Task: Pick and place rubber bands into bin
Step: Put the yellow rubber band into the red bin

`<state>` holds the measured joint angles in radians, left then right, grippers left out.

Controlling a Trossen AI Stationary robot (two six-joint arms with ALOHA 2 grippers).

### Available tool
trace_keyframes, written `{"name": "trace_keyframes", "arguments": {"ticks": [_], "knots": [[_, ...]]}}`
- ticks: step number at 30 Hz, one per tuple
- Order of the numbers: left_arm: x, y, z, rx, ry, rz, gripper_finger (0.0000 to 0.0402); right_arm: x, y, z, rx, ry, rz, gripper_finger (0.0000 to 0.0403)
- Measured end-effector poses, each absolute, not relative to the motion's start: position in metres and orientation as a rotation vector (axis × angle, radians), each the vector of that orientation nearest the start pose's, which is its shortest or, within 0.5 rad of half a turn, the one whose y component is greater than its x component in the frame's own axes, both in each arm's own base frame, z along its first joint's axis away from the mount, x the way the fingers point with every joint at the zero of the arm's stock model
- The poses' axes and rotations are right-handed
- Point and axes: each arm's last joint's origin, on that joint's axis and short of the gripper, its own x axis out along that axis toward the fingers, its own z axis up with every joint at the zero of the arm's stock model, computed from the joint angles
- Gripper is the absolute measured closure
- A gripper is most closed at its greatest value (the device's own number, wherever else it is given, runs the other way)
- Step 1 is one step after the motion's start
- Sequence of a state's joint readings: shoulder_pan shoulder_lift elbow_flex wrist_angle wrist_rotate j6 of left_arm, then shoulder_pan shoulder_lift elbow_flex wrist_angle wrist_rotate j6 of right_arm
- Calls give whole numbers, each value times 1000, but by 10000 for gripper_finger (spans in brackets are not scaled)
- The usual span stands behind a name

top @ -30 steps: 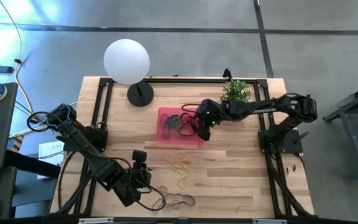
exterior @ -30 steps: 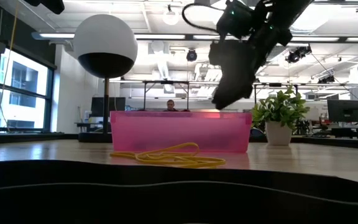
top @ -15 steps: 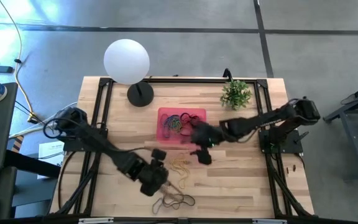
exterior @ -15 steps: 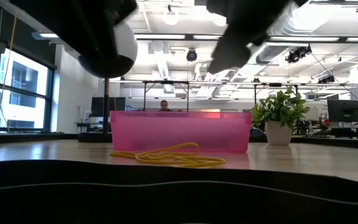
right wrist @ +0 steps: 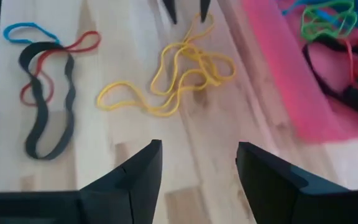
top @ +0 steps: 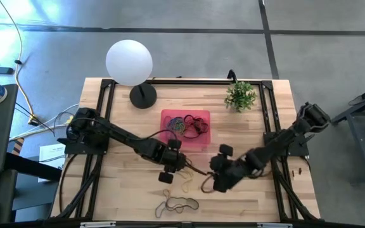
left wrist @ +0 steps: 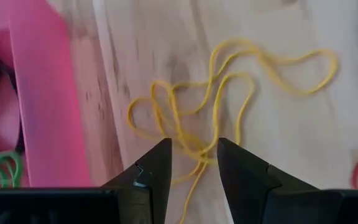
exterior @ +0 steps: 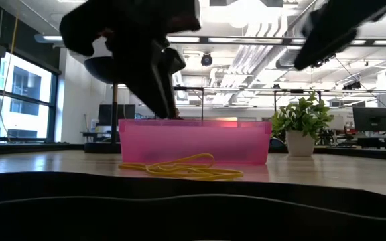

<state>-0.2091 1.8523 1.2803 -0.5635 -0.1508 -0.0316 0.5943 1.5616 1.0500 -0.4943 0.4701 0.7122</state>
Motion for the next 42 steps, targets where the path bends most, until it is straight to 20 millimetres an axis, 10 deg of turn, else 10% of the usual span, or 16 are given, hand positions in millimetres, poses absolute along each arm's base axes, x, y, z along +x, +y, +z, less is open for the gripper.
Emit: {"name": "trace_keyframes", "arguments": {"ticks": [13,34,42], "knots": [[383,-74,168,236,1049,-75,284,227,198,219,210,749,-323,231],[390,-60,130,208,1144,29,287,225,202,219,250,743,-305,254],[390,-60,130,233,1146,16,381,225,203,219,251,741,-306,258]]}}
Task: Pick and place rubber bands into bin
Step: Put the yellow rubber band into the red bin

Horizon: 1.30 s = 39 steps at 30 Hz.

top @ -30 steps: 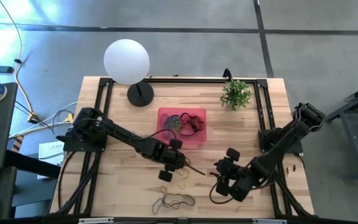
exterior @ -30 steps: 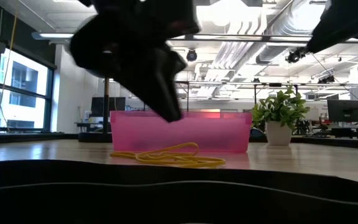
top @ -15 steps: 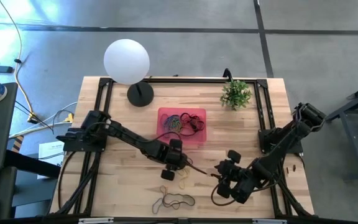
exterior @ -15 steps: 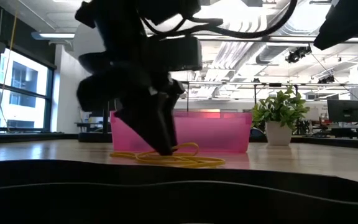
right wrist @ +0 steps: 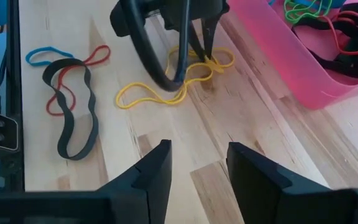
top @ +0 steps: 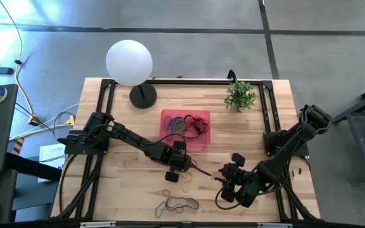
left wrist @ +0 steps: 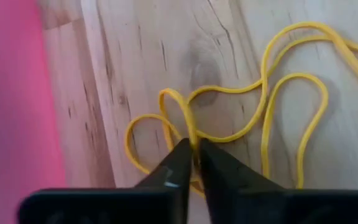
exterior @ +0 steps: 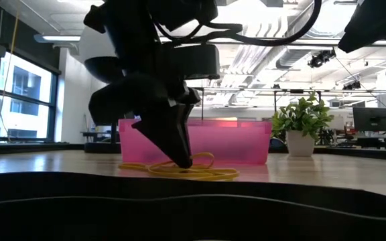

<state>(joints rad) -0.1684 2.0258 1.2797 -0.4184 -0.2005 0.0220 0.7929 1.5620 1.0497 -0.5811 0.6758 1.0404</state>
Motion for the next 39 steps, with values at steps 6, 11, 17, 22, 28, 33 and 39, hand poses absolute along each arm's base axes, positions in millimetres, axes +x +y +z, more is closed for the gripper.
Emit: {"name": "trace_keyframes", "arguments": {"ticks": [6,11,17,22,28,33,39], "knots": [[390,-60,130,232,1147,14,388,225,202,220,240,735,-310,257],[391,-62,143,218,1122,-4,396,225,202,219,232,739,-312,262],[399,-64,188,237,1049,-36,399,224,200,219,212,735,-329,263],[404,-64,238,301,972,-56,400,224,199,219,198,718,-343,263],[404,-60,299,470,950,-8,401,226,196,219,195,721,-359,263],[400,-50,347,567,925,44,401,226,195,219,189,722,-364,263],[389,-38,396,623,870,111,401,226,195,219,177,718,-368,263]]}}
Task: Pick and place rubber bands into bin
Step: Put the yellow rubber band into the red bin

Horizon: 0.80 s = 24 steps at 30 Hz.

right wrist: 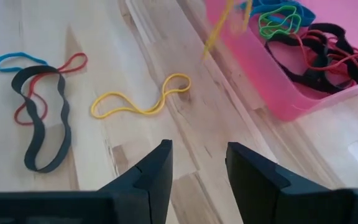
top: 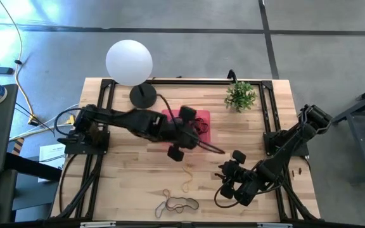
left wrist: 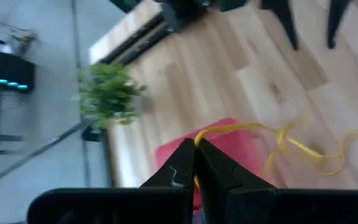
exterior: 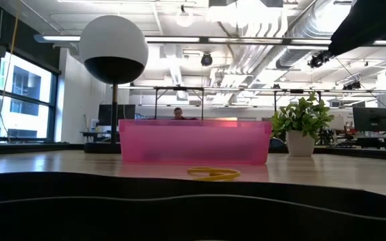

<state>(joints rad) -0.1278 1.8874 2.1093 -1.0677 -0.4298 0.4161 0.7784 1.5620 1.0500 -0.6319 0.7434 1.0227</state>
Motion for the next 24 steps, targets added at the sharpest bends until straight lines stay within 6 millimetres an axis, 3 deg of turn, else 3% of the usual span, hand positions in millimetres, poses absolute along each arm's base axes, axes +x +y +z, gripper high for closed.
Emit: {"name": "trace_keyframes", "arguments": {"ticks": [5,10,18,24], "knots": [[380,-26,423,605,831,123,401,226,195,219,171,711,-373,263],[377,-37,434,490,741,-148,402,226,195,219,172,712,-372,263],[379,-60,387,458,931,-242,402,227,192,219,151,699,-394,263],[387,-65,317,372,1083,-316,402,231,188,219,138,702,-403,263]]}}
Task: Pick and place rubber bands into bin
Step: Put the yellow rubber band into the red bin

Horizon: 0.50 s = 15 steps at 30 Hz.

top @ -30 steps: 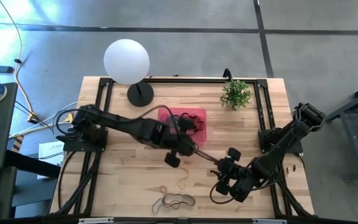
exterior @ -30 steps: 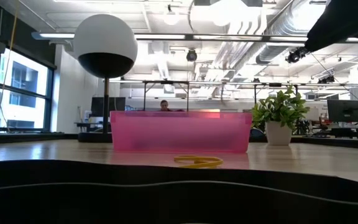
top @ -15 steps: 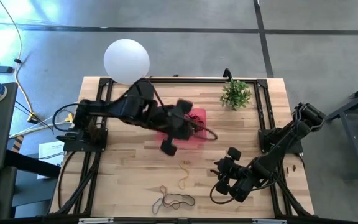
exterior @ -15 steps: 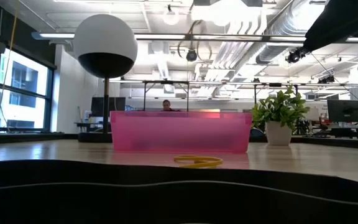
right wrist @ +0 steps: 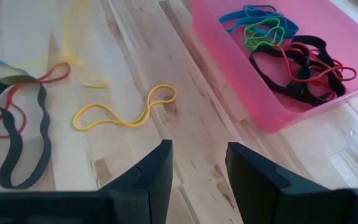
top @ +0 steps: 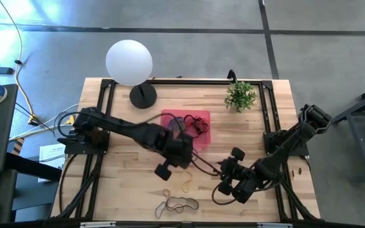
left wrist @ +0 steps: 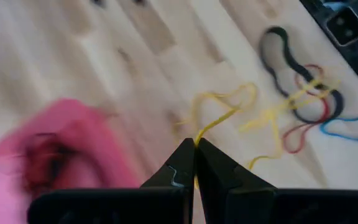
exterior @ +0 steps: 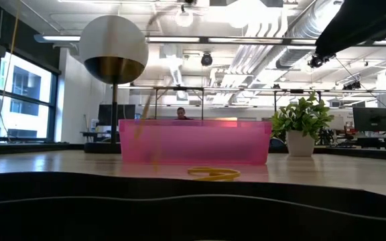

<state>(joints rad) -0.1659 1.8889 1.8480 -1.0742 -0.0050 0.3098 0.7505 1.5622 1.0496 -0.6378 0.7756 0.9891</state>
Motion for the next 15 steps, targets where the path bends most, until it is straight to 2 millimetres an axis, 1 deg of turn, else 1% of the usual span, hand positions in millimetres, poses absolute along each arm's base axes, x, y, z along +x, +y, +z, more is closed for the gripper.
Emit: {"name": "trace_keyframes", "arguments": {"ticks": [2,4,5,7,9,10,13,15], "knots": [[389,-72,294,310,1082,-372,402,231,188,219,141,700,-401,263],[390,-79,275,266,1073,-393,401,231,188,219,144,700,-398,263],[391,-85,269,253,1057,-409,401,231,188,219,147,700,-397,263],[390,-94,261,240,1045,-385,401,231,189,219,151,702,-395,263],[392,-103,265,257,991,-372,401,230,190,219,162,711,-388,263],[389,-106,269,283,975,-333,401,230,190,219,165,713,-387,263],[387,-107,289,311,882,-287,401,230,189,219,165,713,-388,263],[382,-106,296,303,869,-265,401,230,189,219,164,713,-388,263]]}}
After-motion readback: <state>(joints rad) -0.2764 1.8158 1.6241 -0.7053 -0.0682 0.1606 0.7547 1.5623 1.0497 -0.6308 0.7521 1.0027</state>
